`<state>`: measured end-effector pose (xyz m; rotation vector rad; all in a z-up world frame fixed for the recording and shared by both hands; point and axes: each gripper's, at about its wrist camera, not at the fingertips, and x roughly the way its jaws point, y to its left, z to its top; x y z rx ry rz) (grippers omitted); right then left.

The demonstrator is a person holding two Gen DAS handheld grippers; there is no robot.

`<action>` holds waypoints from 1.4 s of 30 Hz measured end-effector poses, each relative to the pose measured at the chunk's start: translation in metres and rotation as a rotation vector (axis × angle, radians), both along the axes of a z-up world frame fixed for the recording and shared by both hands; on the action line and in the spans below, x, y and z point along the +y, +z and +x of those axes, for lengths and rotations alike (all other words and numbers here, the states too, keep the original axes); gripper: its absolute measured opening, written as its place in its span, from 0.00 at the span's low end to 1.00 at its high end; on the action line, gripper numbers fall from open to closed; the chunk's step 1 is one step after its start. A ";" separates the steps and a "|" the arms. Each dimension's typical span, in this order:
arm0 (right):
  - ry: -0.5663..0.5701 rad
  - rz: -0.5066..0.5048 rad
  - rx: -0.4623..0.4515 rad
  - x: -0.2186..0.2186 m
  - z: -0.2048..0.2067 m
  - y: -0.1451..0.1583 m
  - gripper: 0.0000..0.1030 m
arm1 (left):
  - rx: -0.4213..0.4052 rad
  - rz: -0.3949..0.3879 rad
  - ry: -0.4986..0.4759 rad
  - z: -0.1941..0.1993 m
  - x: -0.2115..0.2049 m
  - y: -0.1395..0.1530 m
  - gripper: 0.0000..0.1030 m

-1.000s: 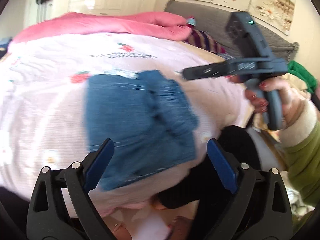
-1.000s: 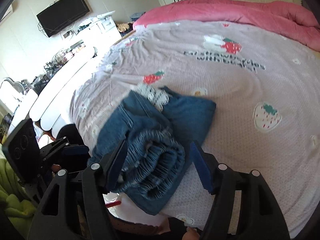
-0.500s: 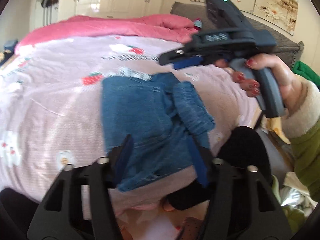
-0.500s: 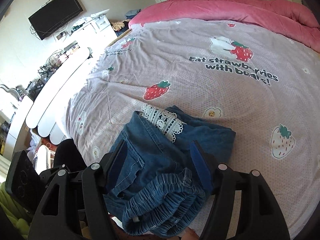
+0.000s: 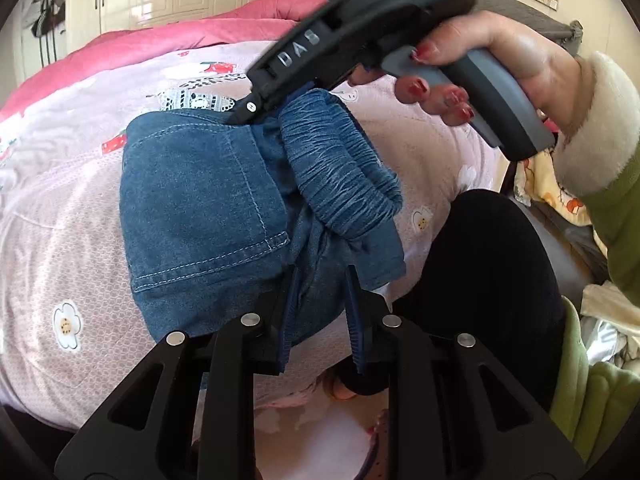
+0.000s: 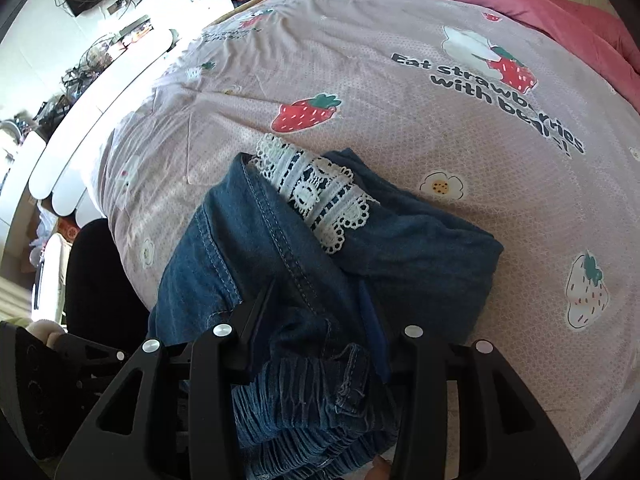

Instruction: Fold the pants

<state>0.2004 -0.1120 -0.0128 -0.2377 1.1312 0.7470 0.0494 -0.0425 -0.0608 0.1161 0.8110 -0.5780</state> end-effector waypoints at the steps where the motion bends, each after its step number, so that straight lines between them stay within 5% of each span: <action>1: 0.003 -0.008 0.000 0.001 0.000 -0.002 0.39 | 0.005 -0.006 0.003 0.002 0.000 -0.001 0.15; 2: 0.003 -0.017 -0.003 0.003 0.000 -0.004 0.39 | 0.007 -0.009 0.005 0.002 0.001 -0.001 0.15; 6: 0.012 -0.052 -0.094 0.011 -0.004 0.003 0.07 | 0.005 -0.008 0.009 0.002 0.002 0.000 0.15; 9: -0.004 -0.053 -0.157 0.013 0.003 0.016 0.00 | 0.007 -0.015 0.013 0.002 0.004 0.001 0.15; 12: -0.032 -0.094 -0.182 0.014 0.017 0.013 0.00 | 0.018 -0.015 0.015 0.004 0.004 -0.001 0.15; 17: -0.033 0.035 -0.144 -0.001 0.008 0.030 0.01 | 0.020 -0.020 0.015 0.005 0.004 -0.001 0.15; 19: 0.007 0.076 -0.137 0.002 -0.006 0.040 0.12 | 0.020 -0.020 0.016 0.006 0.003 -0.002 0.15; 21: 0.046 0.028 -0.140 0.010 -0.017 0.038 0.43 | 0.019 -0.019 0.018 0.006 0.003 -0.002 0.15; 23: 0.051 -0.069 -0.150 0.018 -0.020 0.025 0.50 | 0.016 -0.014 0.018 0.005 0.002 -0.003 0.15; 26: 0.063 -0.162 -0.175 0.021 -0.018 0.005 0.05 | 0.013 -0.007 0.019 0.005 0.001 -0.003 0.15; 35: -0.023 -0.105 -0.147 0.012 0.007 -0.016 0.07 | 0.013 -0.013 0.022 0.008 -0.001 -0.003 0.15; 42: -0.075 -0.036 -0.187 -0.003 -0.006 0.014 0.19 | 0.028 -0.023 0.025 0.009 0.003 -0.004 0.15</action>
